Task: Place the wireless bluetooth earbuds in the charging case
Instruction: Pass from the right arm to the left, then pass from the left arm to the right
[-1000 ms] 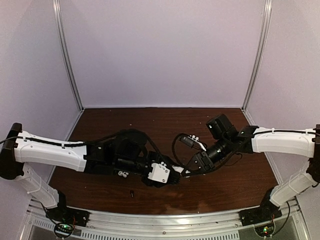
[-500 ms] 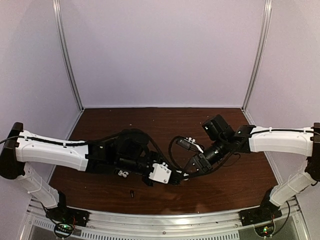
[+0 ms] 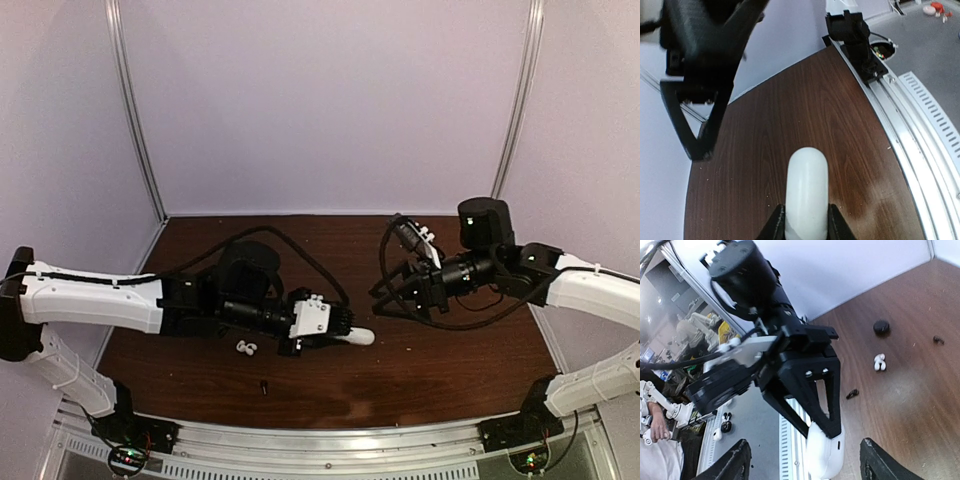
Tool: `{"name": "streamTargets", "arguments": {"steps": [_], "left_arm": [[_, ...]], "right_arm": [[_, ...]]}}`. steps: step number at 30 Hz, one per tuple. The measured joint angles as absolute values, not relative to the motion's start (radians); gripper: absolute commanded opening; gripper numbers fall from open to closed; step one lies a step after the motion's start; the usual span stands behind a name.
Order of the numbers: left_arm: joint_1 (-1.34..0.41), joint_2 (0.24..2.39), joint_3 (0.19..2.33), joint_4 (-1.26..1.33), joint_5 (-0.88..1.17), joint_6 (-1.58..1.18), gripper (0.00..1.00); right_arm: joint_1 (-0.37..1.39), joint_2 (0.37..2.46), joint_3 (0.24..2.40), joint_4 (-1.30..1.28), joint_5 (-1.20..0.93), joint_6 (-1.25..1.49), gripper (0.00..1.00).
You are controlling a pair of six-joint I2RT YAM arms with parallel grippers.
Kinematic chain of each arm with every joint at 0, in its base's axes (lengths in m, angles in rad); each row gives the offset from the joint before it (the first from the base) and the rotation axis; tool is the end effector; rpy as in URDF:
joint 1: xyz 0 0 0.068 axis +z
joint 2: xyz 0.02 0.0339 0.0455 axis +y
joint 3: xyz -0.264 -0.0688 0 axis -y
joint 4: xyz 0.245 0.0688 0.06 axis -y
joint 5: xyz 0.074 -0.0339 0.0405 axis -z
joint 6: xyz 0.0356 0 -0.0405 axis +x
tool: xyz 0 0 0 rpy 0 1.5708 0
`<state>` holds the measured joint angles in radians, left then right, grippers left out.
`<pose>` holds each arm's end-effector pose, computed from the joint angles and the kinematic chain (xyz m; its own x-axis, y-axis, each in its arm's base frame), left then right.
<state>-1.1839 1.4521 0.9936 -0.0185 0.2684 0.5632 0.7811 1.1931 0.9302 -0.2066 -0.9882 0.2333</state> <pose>0.1162 -0.3103 0.2713 0.3777 0.4373 -0.8162 0.9227 -0.1039 0.3714 0.1625 0.2030 0.3108 -0.5244 -0.3408 -0.7803 -0.8171 -0.0563 0.5737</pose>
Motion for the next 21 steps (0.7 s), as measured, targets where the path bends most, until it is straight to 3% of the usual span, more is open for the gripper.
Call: {"name": "streamTargets", "arguments": {"steps": [8,21], "left_arm": [[-1.048,1.369,0.986,0.091,0.469,0.303,0.02],[-1.014,1.397,1.009,0.220,0.659,0.032,0.00]], "right_arm": [[0.773,0.977,0.842,-0.022,-0.823,0.198,0.78],[0.841,1.026,0.847,-0.041,-0.782,0.060,0.65]]}}
